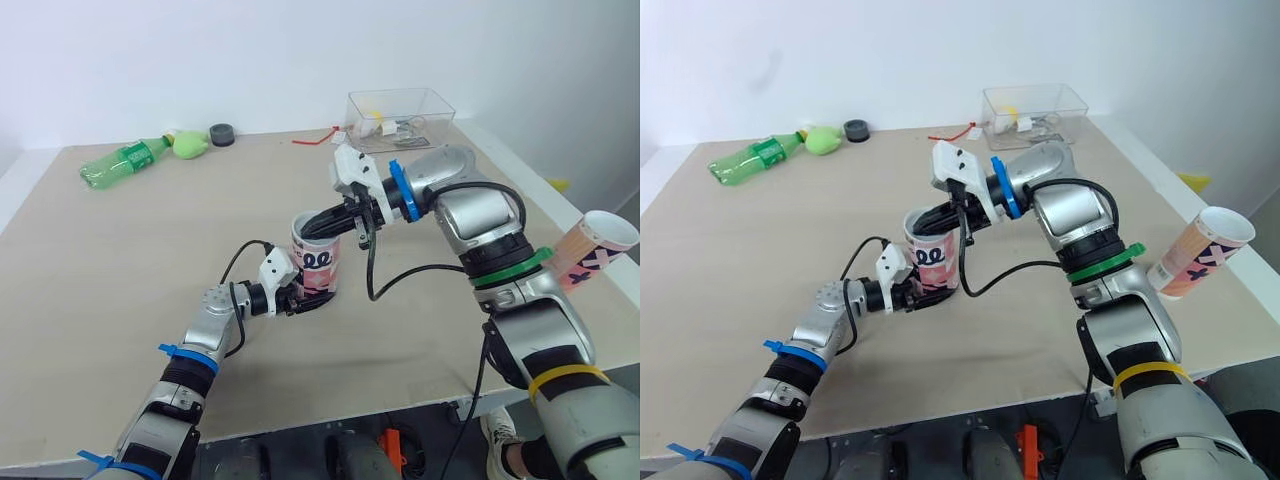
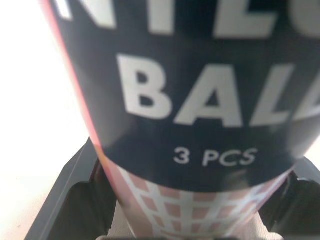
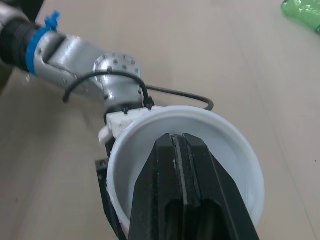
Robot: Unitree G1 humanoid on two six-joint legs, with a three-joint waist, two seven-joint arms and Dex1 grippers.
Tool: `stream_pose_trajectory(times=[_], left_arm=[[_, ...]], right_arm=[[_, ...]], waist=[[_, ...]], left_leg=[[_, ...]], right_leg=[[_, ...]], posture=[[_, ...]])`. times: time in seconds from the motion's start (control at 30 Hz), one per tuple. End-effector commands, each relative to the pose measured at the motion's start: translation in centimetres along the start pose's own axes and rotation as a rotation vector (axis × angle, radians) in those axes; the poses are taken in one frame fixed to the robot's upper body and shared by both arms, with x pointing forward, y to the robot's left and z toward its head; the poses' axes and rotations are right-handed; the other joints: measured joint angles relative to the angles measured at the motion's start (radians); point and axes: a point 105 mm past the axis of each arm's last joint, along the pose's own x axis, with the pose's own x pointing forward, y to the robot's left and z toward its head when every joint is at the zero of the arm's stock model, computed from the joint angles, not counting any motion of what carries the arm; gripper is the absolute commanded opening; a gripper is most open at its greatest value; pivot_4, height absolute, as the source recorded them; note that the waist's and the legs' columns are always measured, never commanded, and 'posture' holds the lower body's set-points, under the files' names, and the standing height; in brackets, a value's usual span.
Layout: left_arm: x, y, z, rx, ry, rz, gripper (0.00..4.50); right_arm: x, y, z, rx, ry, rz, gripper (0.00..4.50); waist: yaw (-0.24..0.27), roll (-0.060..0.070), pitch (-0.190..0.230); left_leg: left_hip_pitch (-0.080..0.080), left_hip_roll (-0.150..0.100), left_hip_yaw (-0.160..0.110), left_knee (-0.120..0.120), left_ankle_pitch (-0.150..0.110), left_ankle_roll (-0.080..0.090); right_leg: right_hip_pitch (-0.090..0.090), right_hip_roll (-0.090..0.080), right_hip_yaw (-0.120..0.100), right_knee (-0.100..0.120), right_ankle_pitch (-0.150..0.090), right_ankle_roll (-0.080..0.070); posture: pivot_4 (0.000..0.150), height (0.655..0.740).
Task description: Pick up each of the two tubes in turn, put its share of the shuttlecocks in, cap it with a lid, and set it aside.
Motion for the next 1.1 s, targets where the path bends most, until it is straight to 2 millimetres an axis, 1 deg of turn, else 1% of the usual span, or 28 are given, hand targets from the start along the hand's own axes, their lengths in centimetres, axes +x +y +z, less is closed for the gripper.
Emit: stream_pose_trajectory(times=[0.03, 0.1, 0.13, 0.2, 0.4, 0.47, 0.53, 0.57, 0.63, 0.7, 0.73, 0.83, 0.9, 0.97, 1.0, 1.03, 1.07, 1.1], left_arm=[[0.6, -1.0, -0.9, -0.002, 0.049, -0.047, 3.11], [0.6, -1.0, -0.9, -0.003, 0.05, -0.047, 3.11], [0.6, -1.0, -0.9, -0.003, 0.05, -0.047, 3.11], [0.7, -1.0, -0.9, -0.003, 0.049, -0.047, 3.11], [0.8, -1.0, -0.9, -0.002, 0.044, -0.044, 3.11], [0.7, -1.0, -0.9, -0.002, 0.045, -0.042, 3.11], [0.5, -1.0, -1.0, -0.001, 0.046, -0.04, 3.11], [0.4, -0.9, -1.0, 0.0, 0.046, -0.038, 3.11], [0.3, -0.8, -0.9, 0.001, 0.048, -0.036, 3.11], [0.2, -0.8, -0.9, 0.002, 0.05, -0.035, 3.11], [0.2, -0.8, -0.9, 0.003, 0.051, -0.035, 3.11], [0.0, -0.8, -1.0, 0.005, 0.056, -0.038, 3.11], [0.0, -0.7, -0.9, 0.007, 0.057, -0.039, 3.11], [0.0, -0.6, -0.8, 0.009, 0.055, -0.04, 3.11], [0.0, -0.6, -0.7, 0.009, 0.053, -0.041, 3.11], [0.0, -0.6, -0.6, 0.009, 0.051, -0.041, 3.11], [-0.1, -0.6, -0.6, 0.009, 0.047, -0.041, 3.11], [-0.1, -0.6, -0.4, 0.008, 0.037, -0.04, 3.11]], right_arm=[[2.4, 1.0, -2.6, -0.027, 0.129, 0.076, 0.02], [2.7, 0.9, -1.5, -0.014, 0.084, 0.082, 0.02], [2.7, 1.0, -1.4, -0.022, 0.086, 0.096, 0.02], [2.8, 1.1, -1.5, -0.032, 0.096, 0.11, 0.02], [2.5, 1.4, -2.2, 0.015, 0.113, 0.137, 0.02], [2.1, 1.2, -2.0, 0.042, 0.079, 0.127, 0.02], [1.0, 0.7, -0.9, 0.094, -0.015, 0.105, 0.02], [0.1, 0.1, 0.0, 0.125, -0.085, 0.077, 0.02], [-1.6, -0.6, 1.2, 0.152, -0.178, 0.043, 0.02], [-3.7, -1.0, 1.9, 0.18, -0.256, 0.017, 0.02], [-4.3, -1.0, 2.1, 0.193, -0.279, 0.012, 0.02], [-7.0, -0.9, 2.2, 0.208, -0.338, -0.028, 0.95], [-9.0, -0.9, 2.2, 0.208, -0.402, -0.086, 1.92], [-10.5, -0.7, 1.7, 0.221, -0.456, -0.149, 2.95], [-11.0, -0.5, 1.1, 0.224, -0.477, -0.183, 3.35], [-11.2, -0.1, 0.4, 0.24, -0.49, -0.21, 3.95], [-11.2, 0.3, -0.3, 0.252, -0.496, -0.23, 4.42], [-10.8, 0.9, -1.2, 0.263, -0.495, -0.253, 4.49]], waist=[[0.0, 0.0, -0.001], [0.0, -0.001, -0.002], [0.0, -0.001, -0.002], [0.0, -0.001, -0.002], [0.0, -0.001, -0.003], [0.0, -0.001, -0.003], [0.001, -0.001, -0.003], [0.001, -0.001, -0.003], [0.001, -0.001, -0.003], [0.002, -0.001, -0.002], [0.003, -0.001, -0.002], [0.005, -0.001, -0.002], [0.004, -0.001, -0.002], [0.005, -0.001, -0.002], [0.005, -0.001, -0.002], [0.005, -0.001, -0.002], [0.005, -0.001, -0.002], [0.005, -0.001, -0.001]], left_leg=[[0.001, 0.0, 0.0, 0.0, 0.0, 0.0], [0.002, 0.0, 0.0, -0.001, 0.0, 0.0], [0.003, 0.0, 0.0, -0.002, 0.0, 0.0], [0.003, 0.0, 0.0, -0.002, 0.0, 0.0], [0.003, 0.0, 0.0, -0.003, 0.0, 0.0], [0.004, 0.0, 0.0, -0.004, 0.0, 0.0], [0.003, 0.0, 0.0, -0.004, 0.0, 0.0], [0.003, 0.0, 0.0, -0.004, 0.0, 0.0], [0.002, 0.0, 0.0, -0.004, 0.0, 0.0], [-0.002, -0.001, 0.0, -0.004, 0.0, 0.0], [-0.005, -0.001, 0.0, -0.004, 0.0, 0.0], [-0.009, -0.004, -0.004, -0.005, 0.0, 0.0], [-0.01, -0.006, -0.004, -0.008, -0.001, -0.001], [-0.01, -0.007, -0.005, -0.008, -0.002, -0.002], [-0.01, -0.007, -0.006, -0.008, -0.003, -0.002], [-0.01, -0.008, -0.006, -0.008, -0.003, -0.001], [-0.01, -0.008, -0.006, -0.008, -0.004, -0.001], [-0.01, -0.008, -0.007, -0.008, -0.004, -0.001]], right_leg=[[0.001, 0.0, 0.0, 0.0, 0.0, 0.0], [0.002, 0.0, 0.0, 0.0, -0.001, -0.001], [0.002, 0.0, 0.001, 0.0, -0.001, -0.001], [0.002, 0.001, 0.001, 0.0, -0.001, -0.002], [0.002, 0.0, 0.001, 0.0, -0.002, -0.002], [0.002, -0.001, 0.001, 0.0, -0.002, -0.002], [0.002, -0.002, 0.001, 0.0, -0.002, -0.002], [0.002, -0.002, 0.001, 0.0, -0.002, -0.002], [0.001, -0.003, 0.001, 0.0, -0.002, -0.002], [-0.002, -0.004, 0.001, 0.0, -0.001, -0.003], [-0.005, -0.004, 0.001, 0.0, 0.001, -0.001], [-0.005, -0.005, 0.0, -0.001, 0.001, 0.0], [-0.006, -0.007, 0.0, -0.004, 0.0, 0.001], [-0.005, -0.008, 0.0, -0.004, -0.002, 0.003], [-0.005, -0.008, 0.0, -0.005, -0.003, 0.004], [-0.004, -0.009, 0.0, -0.005, -0.003, 0.005], [-0.004, -0.009, -0.001, -0.005, -0.004, 0.005], [-0.003, -0.009, -0.001, -0.005, -0.004, 0.006]], posture=[[0.15, 0.74], [0.15, 0.74], [0.15, 0.74], [0.15, 0.74], [0.15, 0.74], [0.15, 0.74], [0.15, 0.74], [0.15, 0.74], [0.15, 0.74], [0.15, 0.74], [0.15, 0.74], [0.15, 0.74], [0.15, 0.74], [0.15, 0.74], [0.15, 0.74], [0.15, 0.74], [0.15, 0.74], [0.15, 0.74]])
